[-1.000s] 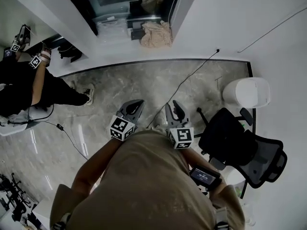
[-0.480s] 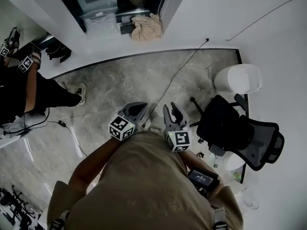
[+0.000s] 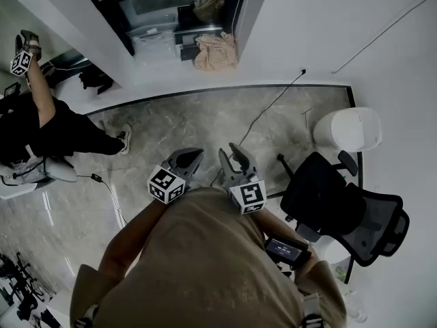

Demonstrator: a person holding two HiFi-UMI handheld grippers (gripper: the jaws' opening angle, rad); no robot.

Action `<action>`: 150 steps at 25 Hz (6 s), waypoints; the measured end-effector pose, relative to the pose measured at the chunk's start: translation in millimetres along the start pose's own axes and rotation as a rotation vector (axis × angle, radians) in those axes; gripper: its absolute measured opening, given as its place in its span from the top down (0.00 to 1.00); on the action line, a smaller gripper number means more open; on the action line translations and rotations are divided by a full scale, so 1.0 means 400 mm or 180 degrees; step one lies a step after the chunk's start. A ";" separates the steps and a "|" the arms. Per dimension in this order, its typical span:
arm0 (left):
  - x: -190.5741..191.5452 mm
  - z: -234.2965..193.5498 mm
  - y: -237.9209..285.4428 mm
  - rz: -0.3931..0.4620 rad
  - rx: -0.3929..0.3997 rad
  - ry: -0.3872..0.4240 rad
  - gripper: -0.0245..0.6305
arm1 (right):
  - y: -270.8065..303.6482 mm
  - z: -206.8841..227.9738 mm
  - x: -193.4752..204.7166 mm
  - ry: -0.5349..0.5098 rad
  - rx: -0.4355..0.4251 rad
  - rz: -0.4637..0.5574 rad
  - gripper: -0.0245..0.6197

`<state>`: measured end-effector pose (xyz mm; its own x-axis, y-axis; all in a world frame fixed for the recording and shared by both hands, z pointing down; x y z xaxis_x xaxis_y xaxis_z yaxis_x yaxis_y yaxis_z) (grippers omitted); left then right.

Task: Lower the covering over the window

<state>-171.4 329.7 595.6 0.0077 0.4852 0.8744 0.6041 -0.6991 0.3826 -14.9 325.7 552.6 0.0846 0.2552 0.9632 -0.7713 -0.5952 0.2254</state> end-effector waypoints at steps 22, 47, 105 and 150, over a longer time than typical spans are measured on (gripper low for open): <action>0.010 0.222 0.204 0.0150 -0.0295 -0.0350 0.94 | -0.348 0.345 0.089 0.0569 0.0809 -0.0119 0.80; 0.032 0.141 0.114 0.0067 -0.0469 -0.0270 0.94 | -0.298 0.285 0.080 0.0759 0.0976 0.0112 0.80; -0.003 -0.156 -0.076 0.0348 -0.0885 -0.0257 0.94 | 0.080 0.003 -0.018 -0.0113 -0.0175 0.0039 0.80; 0.107 0.283 0.122 0.0111 -0.1025 -0.0470 0.94 | -0.363 0.245 0.087 0.0105 -0.0177 0.0064 0.80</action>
<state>-51.4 375.6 617.8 0.1532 0.5124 0.8450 0.3193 -0.8349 0.4484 161.9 346.3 567.8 0.0485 0.2692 0.9619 -0.8066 -0.5573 0.1967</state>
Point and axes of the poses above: the fingertips, and each gripper's own axes: y forward along the fingers, z to its right, x out of its underside, the point moved 7 cm from there along -y, backward along the fingers, and after that the axes turned 12 degrees about -x, right-handed, at the moved point
